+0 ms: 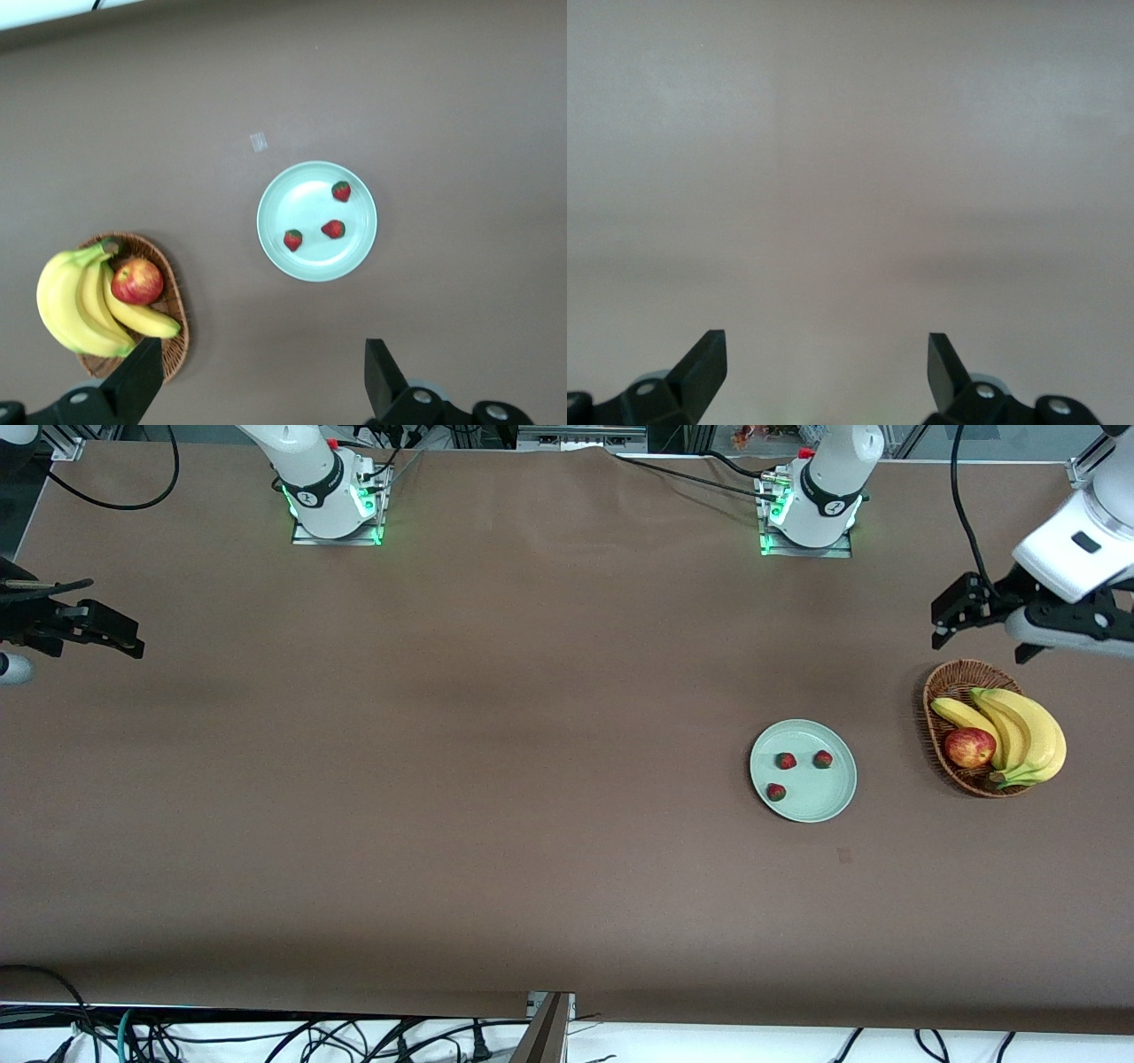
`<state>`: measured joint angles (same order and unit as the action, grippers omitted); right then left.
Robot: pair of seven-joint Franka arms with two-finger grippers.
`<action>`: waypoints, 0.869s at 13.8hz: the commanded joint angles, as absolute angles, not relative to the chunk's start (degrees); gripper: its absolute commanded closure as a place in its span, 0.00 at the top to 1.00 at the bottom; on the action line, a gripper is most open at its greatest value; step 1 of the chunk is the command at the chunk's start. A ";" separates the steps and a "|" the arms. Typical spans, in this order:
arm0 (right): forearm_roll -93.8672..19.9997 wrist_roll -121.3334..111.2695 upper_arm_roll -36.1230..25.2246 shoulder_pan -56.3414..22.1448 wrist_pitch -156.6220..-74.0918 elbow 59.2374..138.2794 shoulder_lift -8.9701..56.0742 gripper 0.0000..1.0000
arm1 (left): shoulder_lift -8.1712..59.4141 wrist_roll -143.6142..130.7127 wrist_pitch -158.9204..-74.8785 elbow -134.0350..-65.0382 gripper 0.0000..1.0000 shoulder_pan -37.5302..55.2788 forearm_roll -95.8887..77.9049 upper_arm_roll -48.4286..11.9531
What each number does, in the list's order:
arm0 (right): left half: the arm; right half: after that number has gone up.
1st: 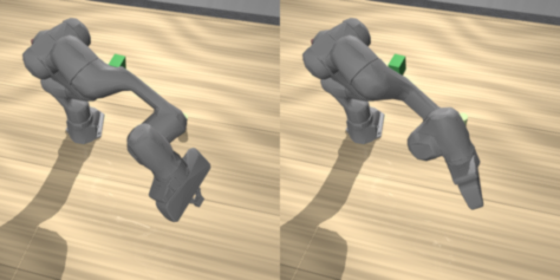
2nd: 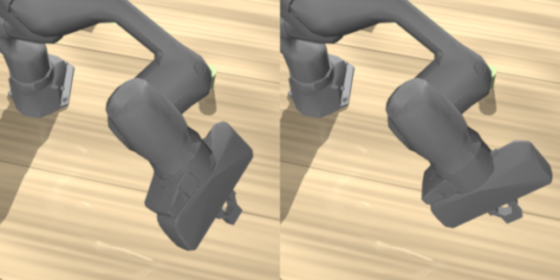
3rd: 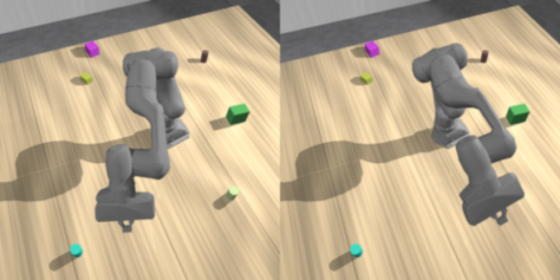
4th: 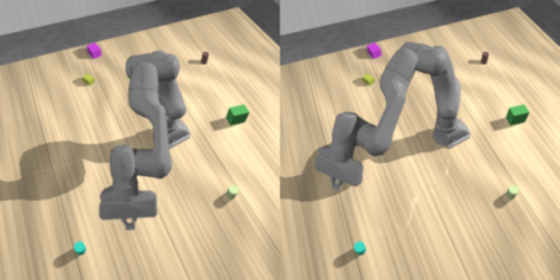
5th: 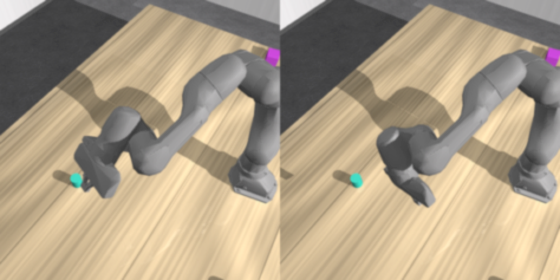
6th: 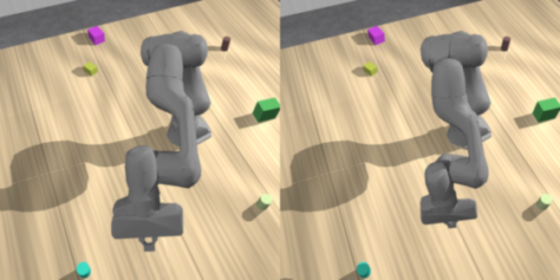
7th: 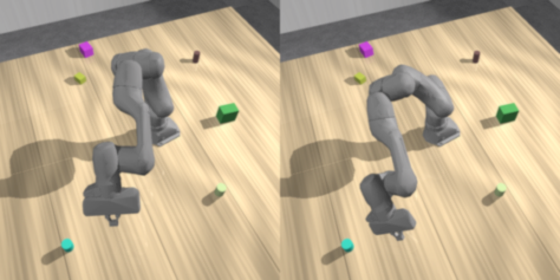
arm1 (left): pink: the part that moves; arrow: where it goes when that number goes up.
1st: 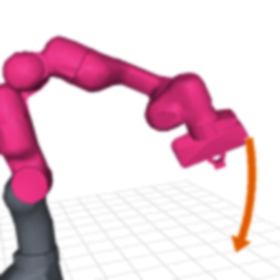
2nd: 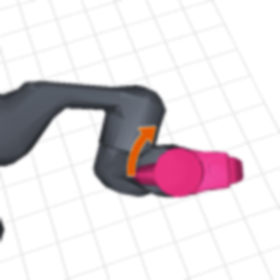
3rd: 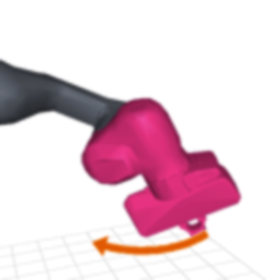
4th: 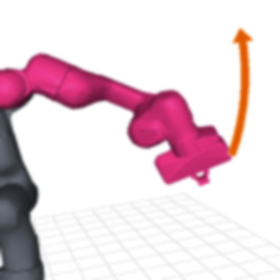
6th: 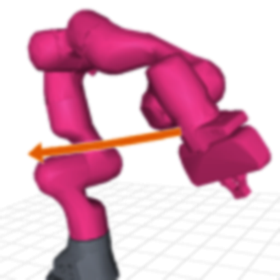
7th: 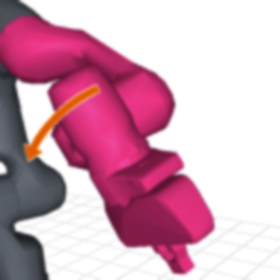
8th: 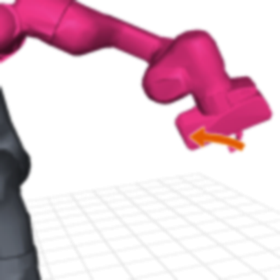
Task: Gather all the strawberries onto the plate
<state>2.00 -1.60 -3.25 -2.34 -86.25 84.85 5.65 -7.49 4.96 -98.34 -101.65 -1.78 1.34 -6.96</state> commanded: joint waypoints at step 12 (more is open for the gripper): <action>2.29 -3.87 -2.99 -1.67 -86.92 85.34 5.45 1.00 | -3.34 3.52 -96.34 -98.27 1.00 3.52 0.97 -0.88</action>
